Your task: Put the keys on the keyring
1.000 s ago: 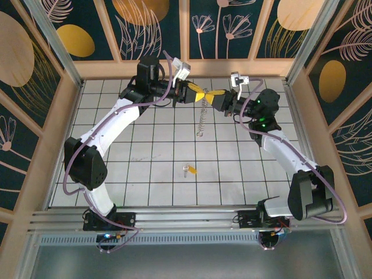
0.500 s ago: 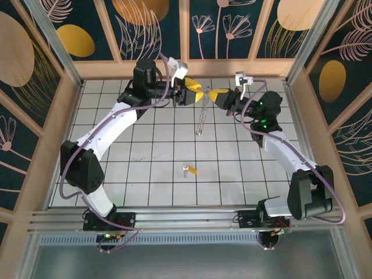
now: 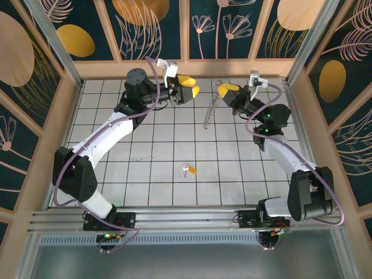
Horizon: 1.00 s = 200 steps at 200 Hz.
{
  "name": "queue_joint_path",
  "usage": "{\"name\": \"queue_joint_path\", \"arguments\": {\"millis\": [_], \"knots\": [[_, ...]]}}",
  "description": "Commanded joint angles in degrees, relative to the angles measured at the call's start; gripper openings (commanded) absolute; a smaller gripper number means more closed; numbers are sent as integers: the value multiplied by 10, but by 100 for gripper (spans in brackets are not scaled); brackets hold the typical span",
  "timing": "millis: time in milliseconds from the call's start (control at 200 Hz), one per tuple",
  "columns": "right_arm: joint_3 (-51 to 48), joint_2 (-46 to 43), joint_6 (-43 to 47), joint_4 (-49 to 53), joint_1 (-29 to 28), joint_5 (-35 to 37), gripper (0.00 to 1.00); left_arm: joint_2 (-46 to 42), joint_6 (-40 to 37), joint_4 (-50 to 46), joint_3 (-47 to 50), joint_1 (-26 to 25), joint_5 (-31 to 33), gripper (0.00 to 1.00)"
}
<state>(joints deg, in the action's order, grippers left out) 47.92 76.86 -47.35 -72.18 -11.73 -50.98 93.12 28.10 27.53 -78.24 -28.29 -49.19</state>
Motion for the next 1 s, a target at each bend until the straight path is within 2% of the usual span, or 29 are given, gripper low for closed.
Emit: {"name": "queue_joint_path", "arguments": {"millis": [0,415,996], "knots": [[-5,-11,-40,-118,-7,39,0,8,98,131,11,0,-23,54],[29,52,-84,-200,-53,90,0,40,207,261,8,0,-51,53],[67,115,-105,-221,-95,104,0,34,226,293,20,0,-46,40]]}}
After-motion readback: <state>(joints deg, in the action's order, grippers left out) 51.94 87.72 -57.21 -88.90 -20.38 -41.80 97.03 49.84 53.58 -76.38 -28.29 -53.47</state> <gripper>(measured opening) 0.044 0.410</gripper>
